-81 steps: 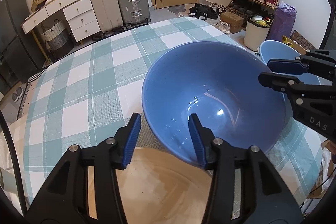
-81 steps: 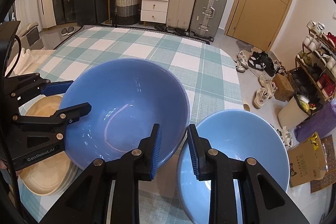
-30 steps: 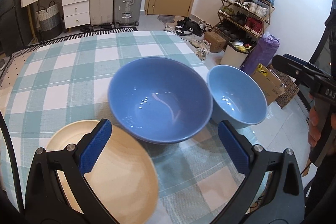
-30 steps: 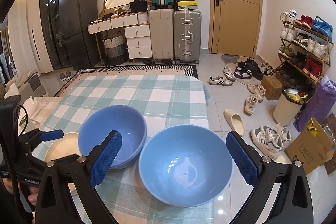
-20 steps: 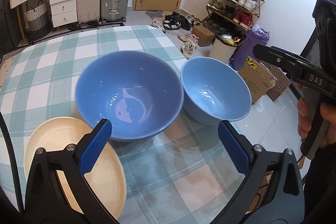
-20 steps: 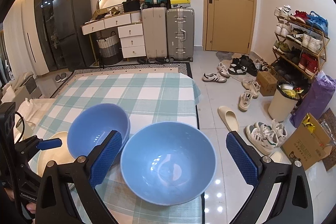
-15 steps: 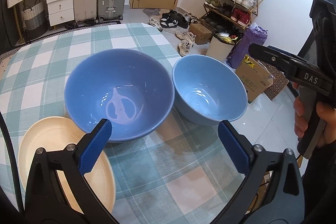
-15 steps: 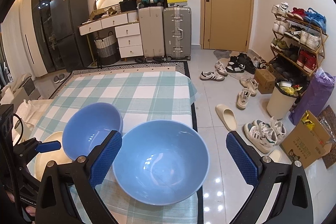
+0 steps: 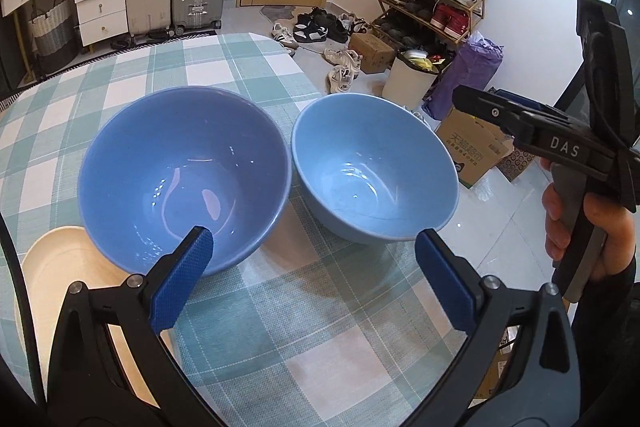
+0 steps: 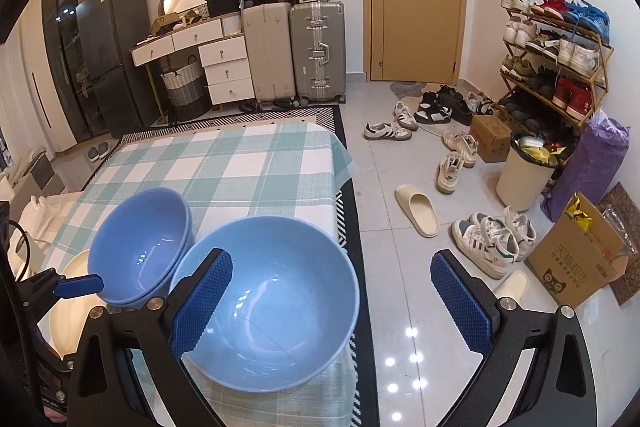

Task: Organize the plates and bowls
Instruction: 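Move both tools forward to the rim of the light blue bowl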

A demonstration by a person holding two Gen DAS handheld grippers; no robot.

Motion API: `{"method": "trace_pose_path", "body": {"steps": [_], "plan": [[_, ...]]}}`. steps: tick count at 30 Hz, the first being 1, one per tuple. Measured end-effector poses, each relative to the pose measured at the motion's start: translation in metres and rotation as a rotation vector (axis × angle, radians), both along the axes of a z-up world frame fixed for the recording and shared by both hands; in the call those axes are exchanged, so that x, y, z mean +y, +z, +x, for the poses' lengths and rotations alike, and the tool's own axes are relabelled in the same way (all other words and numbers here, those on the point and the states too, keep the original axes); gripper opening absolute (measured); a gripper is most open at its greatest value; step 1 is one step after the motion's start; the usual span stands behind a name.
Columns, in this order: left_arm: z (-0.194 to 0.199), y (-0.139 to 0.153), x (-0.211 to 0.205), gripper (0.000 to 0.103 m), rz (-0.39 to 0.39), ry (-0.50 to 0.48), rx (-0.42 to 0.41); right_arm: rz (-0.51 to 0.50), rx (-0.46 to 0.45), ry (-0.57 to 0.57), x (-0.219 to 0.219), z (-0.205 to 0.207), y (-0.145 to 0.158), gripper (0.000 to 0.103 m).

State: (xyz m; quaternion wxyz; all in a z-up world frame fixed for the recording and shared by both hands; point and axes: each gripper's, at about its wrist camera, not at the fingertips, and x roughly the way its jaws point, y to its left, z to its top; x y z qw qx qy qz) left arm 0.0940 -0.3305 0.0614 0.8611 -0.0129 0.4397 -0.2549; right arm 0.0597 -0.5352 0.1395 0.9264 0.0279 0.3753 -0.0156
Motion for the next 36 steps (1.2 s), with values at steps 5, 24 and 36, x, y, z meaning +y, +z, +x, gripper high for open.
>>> {"method": "trace_pose_path", "body": {"steps": [5, 24, 36], "plan": [[0.007, -0.007, -0.008, 0.099, -0.005, 0.002, 0.024, 0.005, 0.017, -0.014, -0.011, 0.004, -0.01, 0.101], [0.03, -0.025, -0.031, 0.08, 0.011, 0.007, 0.046, 0.029, 0.108, 0.04, -0.026, 0.027, -0.054, 0.064], [0.032, -0.024, -0.029, 0.072, 0.027, 0.004, 0.045, 0.024, 0.137, 0.061, -0.02, 0.037, -0.07, 0.048]]}}
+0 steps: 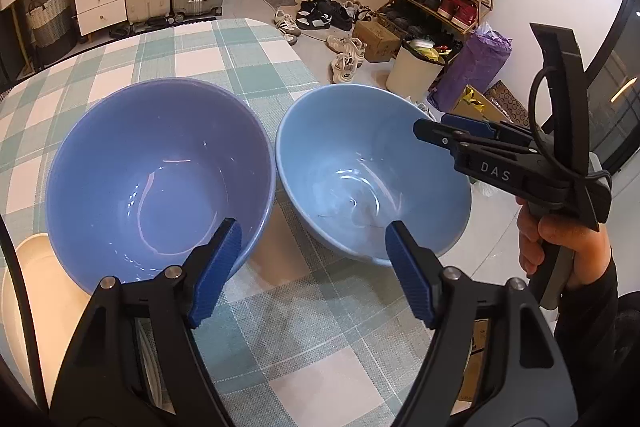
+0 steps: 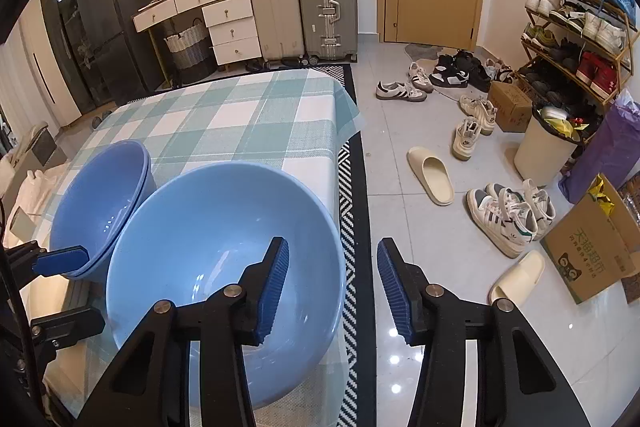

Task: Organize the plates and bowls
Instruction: 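Move both tools forward to the rim of the light blue bowl, then close both tools on the rim of the light blue bowl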

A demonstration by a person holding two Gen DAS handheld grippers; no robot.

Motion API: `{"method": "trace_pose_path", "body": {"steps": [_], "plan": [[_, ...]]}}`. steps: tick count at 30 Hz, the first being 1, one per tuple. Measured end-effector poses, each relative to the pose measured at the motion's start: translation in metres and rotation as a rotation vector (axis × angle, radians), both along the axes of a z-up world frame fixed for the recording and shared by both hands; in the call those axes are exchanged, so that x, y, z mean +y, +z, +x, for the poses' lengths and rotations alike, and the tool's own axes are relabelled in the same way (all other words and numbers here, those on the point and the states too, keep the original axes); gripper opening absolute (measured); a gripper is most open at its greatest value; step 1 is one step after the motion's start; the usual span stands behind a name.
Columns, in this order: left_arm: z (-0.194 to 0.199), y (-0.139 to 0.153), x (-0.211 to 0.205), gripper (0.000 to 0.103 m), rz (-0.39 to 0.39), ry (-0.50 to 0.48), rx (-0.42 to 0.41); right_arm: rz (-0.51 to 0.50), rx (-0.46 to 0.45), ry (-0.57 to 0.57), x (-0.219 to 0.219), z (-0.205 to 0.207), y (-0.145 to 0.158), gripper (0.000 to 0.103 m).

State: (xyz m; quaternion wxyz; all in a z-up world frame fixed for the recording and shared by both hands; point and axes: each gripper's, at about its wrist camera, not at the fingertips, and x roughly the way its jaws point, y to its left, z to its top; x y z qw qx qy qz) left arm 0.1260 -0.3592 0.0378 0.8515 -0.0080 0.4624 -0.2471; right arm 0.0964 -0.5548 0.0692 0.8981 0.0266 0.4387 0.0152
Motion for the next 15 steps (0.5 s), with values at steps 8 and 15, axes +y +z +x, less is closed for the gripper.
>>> {"method": "trace_pose_path", "body": {"steps": [8, 15], "plan": [[-0.002, -0.001, 0.007, 0.067, -0.007, 0.007, 0.011, -0.012, 0.007, 0.008, 0.002, 0.006, -0.005, 0.041], [-0.003, 0.0, 0.018, 0.053, -0.018, 0.03, 0.016, -0.016, 0.007, 0.009, 0.004, 0.009, -0.009, 0.04]]}}
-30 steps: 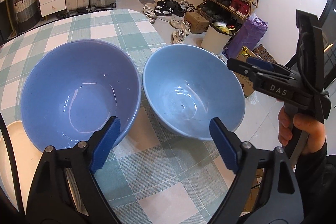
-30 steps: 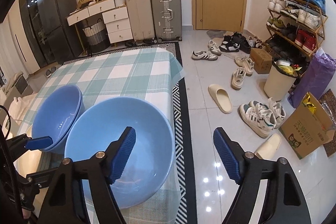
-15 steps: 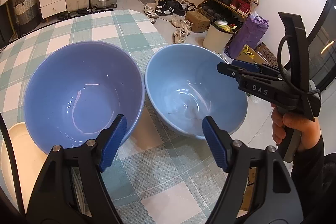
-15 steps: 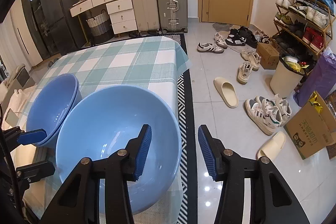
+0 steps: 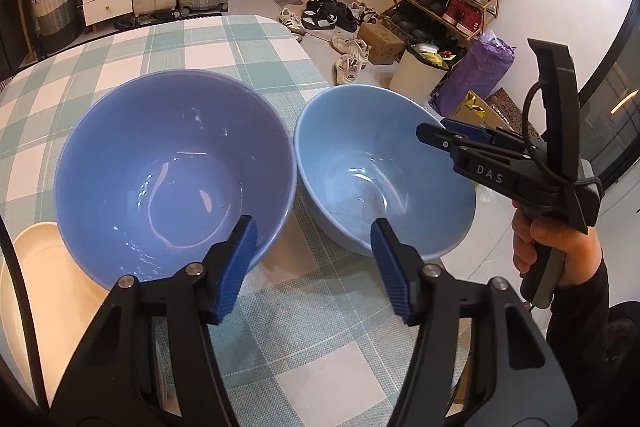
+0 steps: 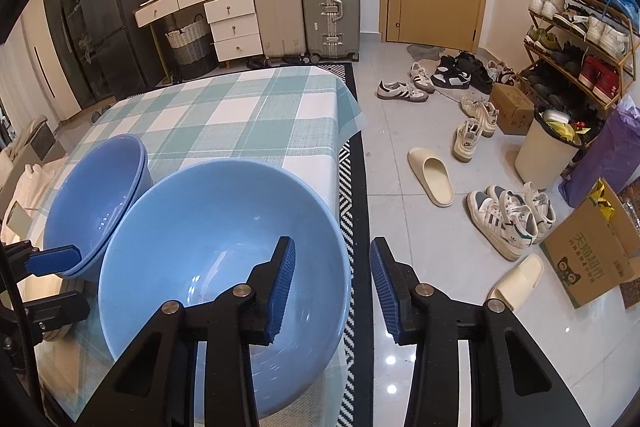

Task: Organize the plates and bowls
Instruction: 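Close both tools on the rim of the light blue bowl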

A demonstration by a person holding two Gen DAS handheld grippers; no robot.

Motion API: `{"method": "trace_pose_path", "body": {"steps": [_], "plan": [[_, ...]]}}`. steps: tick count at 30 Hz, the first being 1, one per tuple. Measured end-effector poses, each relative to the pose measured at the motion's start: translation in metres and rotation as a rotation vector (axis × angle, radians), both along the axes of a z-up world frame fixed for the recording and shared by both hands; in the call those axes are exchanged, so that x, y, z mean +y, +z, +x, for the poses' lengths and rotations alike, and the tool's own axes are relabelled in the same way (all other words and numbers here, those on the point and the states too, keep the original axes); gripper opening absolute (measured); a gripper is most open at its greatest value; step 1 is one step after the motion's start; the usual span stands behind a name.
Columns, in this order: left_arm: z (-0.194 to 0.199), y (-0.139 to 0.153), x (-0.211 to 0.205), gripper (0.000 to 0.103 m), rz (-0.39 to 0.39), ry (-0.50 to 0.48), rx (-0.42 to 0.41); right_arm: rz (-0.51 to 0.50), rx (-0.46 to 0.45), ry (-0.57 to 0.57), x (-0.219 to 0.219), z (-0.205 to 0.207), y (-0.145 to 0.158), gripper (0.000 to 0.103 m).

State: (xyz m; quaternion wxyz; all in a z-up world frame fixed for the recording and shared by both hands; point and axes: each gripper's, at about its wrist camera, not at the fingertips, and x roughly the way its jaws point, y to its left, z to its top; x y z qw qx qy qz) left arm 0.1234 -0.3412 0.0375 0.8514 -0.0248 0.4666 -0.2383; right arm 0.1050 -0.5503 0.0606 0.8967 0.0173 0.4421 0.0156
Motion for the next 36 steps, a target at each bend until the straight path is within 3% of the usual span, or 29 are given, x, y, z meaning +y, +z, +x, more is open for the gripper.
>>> {"method": "trace_pose_path", "body": {"steps": [13, 27, 36], "plan": [[-0.021, 0.016, 0.019, 0.045, -0.041, -0.009, -0.043, 0.011, 0.004, -0.007, -0.002, -0.002, -0.006, 0.04], [-0.011, 0.004, -0.011, 0.04, -0.056, -0.054, 0.024, 0.015, 0.0, 0.002, -0.006, -0.006, -0.009, 0.04], [-0.002, -0.008, -0.027, 0.029, -0.034, -0.055, 0.032, 0.012, -0.018, -0.005, -0.008, -0.008, -0.007, 0.026]]}}
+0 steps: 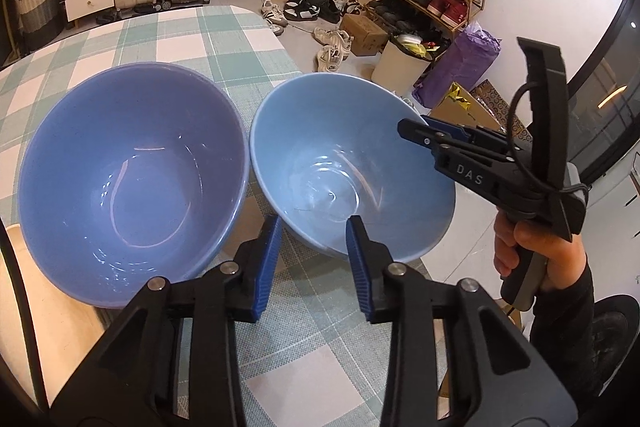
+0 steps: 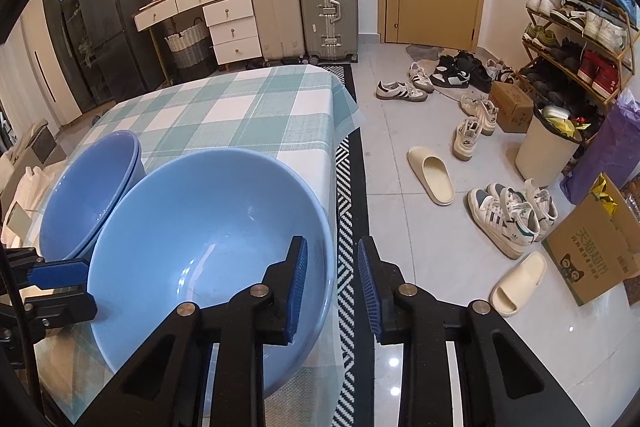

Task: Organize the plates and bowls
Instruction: 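Close both tools on the rim of the light blue bowl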

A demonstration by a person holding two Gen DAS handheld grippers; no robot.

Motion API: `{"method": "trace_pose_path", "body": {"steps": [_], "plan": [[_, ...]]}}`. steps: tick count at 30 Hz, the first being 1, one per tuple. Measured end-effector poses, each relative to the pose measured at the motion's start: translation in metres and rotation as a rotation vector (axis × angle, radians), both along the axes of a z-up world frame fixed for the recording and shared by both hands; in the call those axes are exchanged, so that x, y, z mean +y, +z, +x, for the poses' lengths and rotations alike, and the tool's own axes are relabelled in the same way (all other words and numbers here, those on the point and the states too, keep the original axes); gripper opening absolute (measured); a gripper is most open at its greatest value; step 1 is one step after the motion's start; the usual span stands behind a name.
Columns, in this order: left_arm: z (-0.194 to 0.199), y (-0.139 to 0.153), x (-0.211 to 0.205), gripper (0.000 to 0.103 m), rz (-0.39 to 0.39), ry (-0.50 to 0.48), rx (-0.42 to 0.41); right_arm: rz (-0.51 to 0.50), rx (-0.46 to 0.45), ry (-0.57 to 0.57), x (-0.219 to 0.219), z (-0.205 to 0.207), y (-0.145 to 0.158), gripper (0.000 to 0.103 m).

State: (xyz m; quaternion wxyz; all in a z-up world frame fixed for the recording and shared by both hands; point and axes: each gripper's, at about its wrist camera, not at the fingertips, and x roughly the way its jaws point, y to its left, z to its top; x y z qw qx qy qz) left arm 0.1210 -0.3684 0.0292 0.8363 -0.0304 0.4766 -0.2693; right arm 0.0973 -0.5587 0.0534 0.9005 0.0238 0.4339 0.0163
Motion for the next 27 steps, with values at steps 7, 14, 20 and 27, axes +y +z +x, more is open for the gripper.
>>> {"method": "trace_pose_path", "body": {"steps": [7, 14, 20, 27], "plan": [[0.004, -0.004, -0.001, 0.022, 0.013, 0.005, -0.015, -0.016, -0.02, 0.017, 0.002, -0.003, 0.004, 0.011], [0.008, -0.005, -0.002, 0.022, 0.015, 0.005, -0.017, -0.035, -0.025, 0.018, 0.008, -0.004, 0.003, 0.011], [0.01, -0.006, 0.0, 0.022, 0.021, 0.004, -0.019, -0.038, -0.026, 0.018, 0.009, -0.006, 0.004, 0.011], [0.008, -0.004, 0.001, 0.022, 0.018, -0.005, -0.032, -0.048, -0.031, 0.013, 0.006, -0.013, 0.01, 0.011]]}}
